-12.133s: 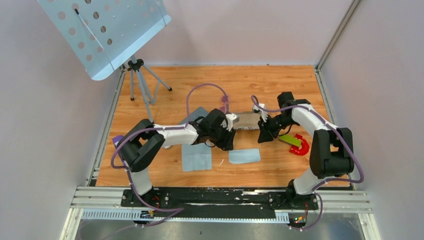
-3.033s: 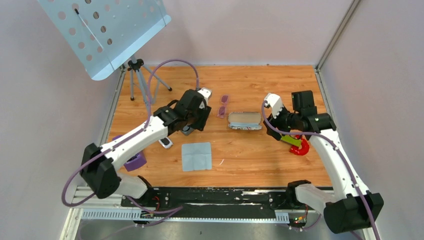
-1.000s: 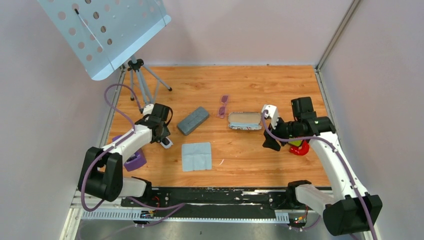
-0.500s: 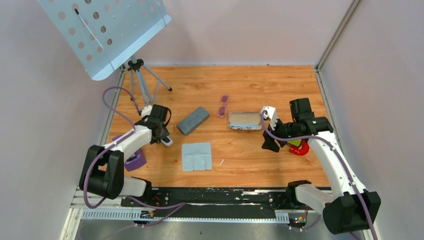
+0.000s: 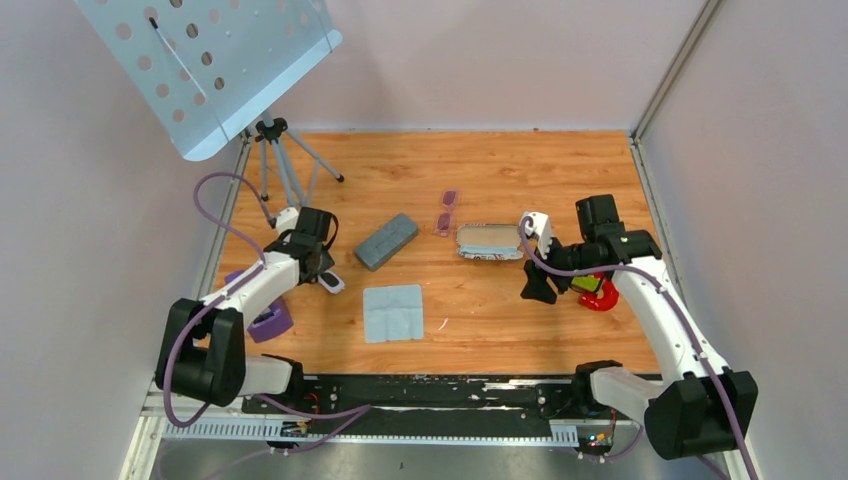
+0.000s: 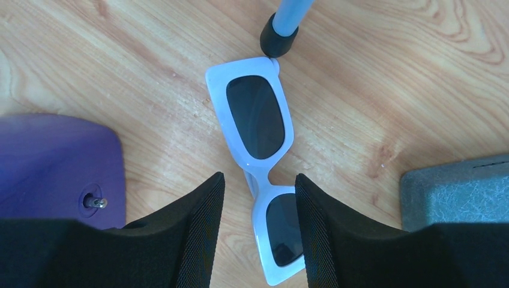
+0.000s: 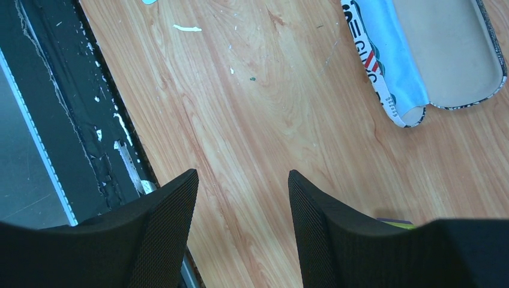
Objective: Organize the sunglasses
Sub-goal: Pick up the sunglasses from the center of the board.
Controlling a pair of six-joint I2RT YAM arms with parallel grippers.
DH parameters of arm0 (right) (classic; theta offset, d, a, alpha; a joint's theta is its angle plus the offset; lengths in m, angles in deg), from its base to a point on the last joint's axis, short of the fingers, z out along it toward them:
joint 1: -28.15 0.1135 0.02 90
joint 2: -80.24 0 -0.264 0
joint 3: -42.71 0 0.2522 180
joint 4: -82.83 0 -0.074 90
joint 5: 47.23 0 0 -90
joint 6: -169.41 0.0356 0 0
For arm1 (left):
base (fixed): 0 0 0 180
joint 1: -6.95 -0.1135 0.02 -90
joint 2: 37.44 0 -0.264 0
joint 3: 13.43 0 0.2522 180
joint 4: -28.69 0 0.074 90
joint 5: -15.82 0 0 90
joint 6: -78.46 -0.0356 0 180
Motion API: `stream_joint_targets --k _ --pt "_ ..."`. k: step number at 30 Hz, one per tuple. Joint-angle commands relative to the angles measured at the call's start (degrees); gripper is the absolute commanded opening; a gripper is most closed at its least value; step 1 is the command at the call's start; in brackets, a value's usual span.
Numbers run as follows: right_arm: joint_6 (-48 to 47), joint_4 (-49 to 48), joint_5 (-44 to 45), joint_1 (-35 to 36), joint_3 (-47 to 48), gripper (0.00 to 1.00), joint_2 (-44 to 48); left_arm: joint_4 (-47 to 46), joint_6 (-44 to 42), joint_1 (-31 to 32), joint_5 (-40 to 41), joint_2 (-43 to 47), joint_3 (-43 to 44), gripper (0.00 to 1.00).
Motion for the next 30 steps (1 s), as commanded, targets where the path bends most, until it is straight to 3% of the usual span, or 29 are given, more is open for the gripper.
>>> stream_joint_targets --k 1,8,20,25,30 --pt "0.5 0.6 -2.7 -0.7 -0.8 0.61 -0.6 -1.0 1.7 -1.2 1.4 -0.1 1.8 0.50" --pt "0.8 0.7 -2.6 -0.7 -0.8 0.61 -0.3 -1.2 1.9 -1.5 0.1 -4.6 3.4 0.46" --pt "1.6 0.3 -4.4 -0.7 -0.6 0.61 -2.1 0.2 0.1 -1.4 -0.5 0.5 0.4 0.31" --pt "1.9 0.2 -4.7 -0.7 -0.3 0.61 -2.3 0.4 -1.0 -1.5 -0.9 1.2 -0.8 0.32" --pt "2.1 0.2 -4.8 -0.6 -0.6 0.61 -2.3 -1.2 0.8 -1.5 -3.2 0.7 -2.3 0.41"
